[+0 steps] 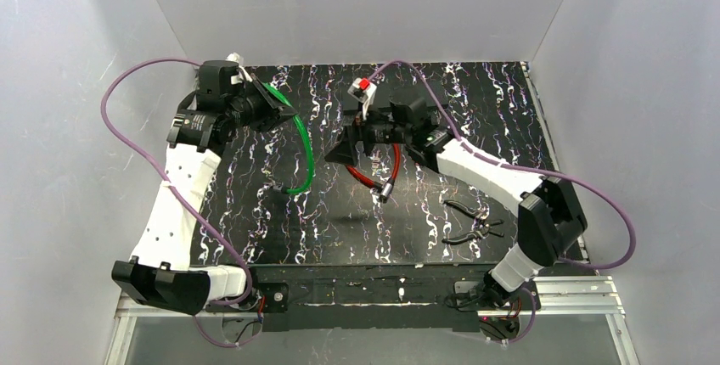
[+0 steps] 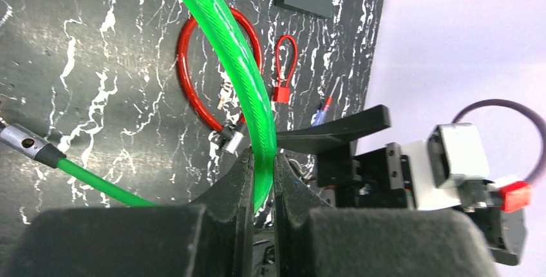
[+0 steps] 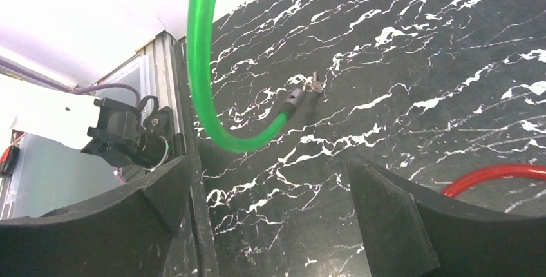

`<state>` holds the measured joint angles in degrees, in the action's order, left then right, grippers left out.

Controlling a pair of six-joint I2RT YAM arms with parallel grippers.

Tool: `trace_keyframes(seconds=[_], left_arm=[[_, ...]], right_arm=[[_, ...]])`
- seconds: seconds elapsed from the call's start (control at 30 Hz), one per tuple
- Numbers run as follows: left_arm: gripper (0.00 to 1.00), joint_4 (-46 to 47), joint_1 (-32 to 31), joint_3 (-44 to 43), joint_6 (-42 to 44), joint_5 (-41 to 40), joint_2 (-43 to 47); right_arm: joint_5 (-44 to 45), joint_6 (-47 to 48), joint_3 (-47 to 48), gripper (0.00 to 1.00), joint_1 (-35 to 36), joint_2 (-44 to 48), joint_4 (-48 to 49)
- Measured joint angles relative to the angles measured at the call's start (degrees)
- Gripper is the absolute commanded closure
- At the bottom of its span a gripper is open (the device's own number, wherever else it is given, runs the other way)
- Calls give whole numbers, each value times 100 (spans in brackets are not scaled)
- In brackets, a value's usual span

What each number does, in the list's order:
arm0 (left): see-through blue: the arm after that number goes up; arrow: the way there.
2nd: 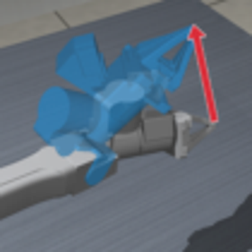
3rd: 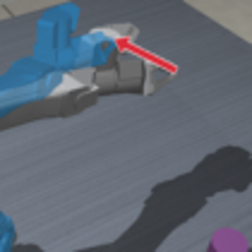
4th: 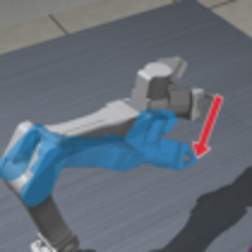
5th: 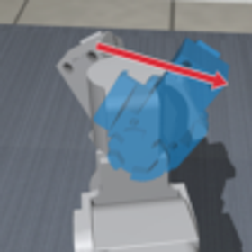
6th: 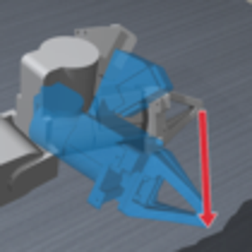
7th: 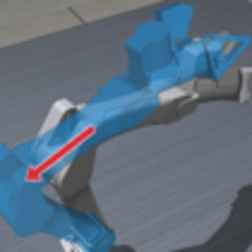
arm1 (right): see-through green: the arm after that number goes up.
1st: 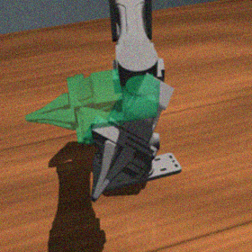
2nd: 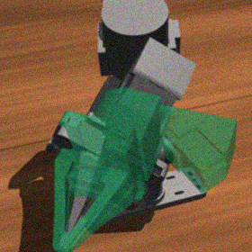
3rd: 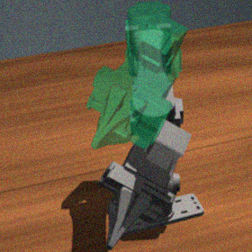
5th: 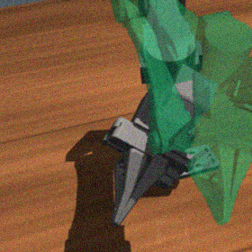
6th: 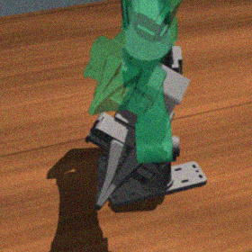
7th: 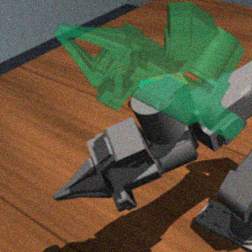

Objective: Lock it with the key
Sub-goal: Pick up the lock from the center of the board.

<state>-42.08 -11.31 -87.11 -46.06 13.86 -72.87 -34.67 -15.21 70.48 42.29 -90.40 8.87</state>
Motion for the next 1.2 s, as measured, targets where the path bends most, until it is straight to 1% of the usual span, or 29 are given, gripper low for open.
trace_keyframes(seconds=[0.17,0.23,0.33,0.4,0.47,0.5,0.53,0.6,0.63,0.67,0.73,0.83,0.93,1.03,1.1,1.13,1.2], left_arm=[[100,56,122,0,-460,225,-30],[100,140,204,0,-656,360,-71],[100,227,327,0,-891,507,-126],[100,283,418,1,-1054,604,-145],[100,330,511,5,-1205,704,-150],[100,351,560,7,-1279,753,-150],[100,383,618,12,-1360,814,-150],[100,454,710,38,-1474,893,-150],[100,499,756,73,-1520,934,-149],[99,557,798,126,-1555,963,-148],[91,688,879,282,-1591,1029,-148],[70,807,1013,507,-1514,1244,-141],[45,878,1147,664,-1137,1549,-85],[26,838,1274,715,-497,1947,62],[10,747,1338,702,85,2254,198],[4,635,1374,664,488,2435,278],[2,328,1405,474,1319,2757,372]], right_arm=[[245,-10,318,3,279,-395,8],[334,-39,388,6,361,-476,47],[419,-114,445,14,482,-586,176],[482,-132,470,23,555,-661,210],[558,-121,474,36,613,-718,211],[602,-112,474,45,641,-741,208],[640,-107,474,57,661,-762,204],[695,-97,474,84,690,-782,217],[710,-76,474,95,703,-784,220],[702,-31,475,99,713,-784,218],[658,80,495,99,732,-784,175],[481,254,633,99,713,-781,-145],[98,330,839,99,543,-764,-411],[-361,340,907,99,221,-621,-599],[-662,338,907,99,25,-488,-666],[-808,340,907,99,-76,-418,-704],[-1118,340,907,99,-233,-266,-757]])
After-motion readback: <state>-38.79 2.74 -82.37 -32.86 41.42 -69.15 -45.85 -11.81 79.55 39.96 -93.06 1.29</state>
